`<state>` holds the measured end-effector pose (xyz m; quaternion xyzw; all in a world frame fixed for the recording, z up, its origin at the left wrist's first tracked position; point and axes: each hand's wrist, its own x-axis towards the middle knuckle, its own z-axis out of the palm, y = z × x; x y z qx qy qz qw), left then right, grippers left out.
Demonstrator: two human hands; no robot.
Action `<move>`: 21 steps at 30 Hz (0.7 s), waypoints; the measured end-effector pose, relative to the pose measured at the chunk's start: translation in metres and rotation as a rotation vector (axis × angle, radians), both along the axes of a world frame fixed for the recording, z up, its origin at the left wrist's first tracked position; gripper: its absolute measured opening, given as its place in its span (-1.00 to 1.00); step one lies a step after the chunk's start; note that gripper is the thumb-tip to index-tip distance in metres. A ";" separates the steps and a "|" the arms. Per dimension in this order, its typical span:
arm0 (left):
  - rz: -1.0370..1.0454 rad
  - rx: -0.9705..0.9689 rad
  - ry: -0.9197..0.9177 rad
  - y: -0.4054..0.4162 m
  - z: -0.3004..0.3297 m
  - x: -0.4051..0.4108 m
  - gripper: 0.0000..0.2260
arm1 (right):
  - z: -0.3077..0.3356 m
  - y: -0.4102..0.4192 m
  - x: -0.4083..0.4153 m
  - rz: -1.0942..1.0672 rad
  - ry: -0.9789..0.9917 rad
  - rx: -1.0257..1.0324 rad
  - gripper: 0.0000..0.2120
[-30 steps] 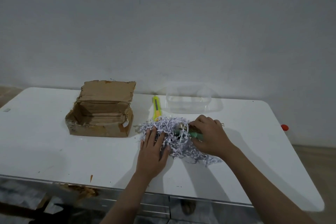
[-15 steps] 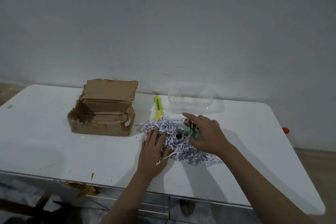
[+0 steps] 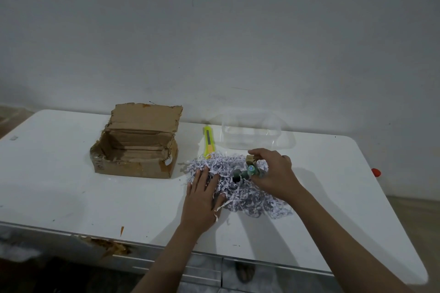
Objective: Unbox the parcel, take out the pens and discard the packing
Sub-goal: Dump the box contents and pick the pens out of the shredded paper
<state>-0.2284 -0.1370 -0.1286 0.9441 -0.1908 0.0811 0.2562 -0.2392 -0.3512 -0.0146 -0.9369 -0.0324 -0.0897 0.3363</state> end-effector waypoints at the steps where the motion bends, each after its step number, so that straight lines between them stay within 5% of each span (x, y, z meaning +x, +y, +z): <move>1: 0.001 0.000 0.003 0.000 0.000 0.000 -0.47 | 0.001 0.000 0.000 -0.003 -0.015 0.006 -0.50; 5: 0.004 0.005 0.020 0.000 0.000 0.000 -0.45 | 0.009 0.000 0.001 -0.028 -0.059 0.130 -0.65; 21: 0.011 0.007 0.007 -0.001 0.003 0.000 -0.45 | 0.016 -0.004 0.002 -0.040 0.033 0.263 -0.61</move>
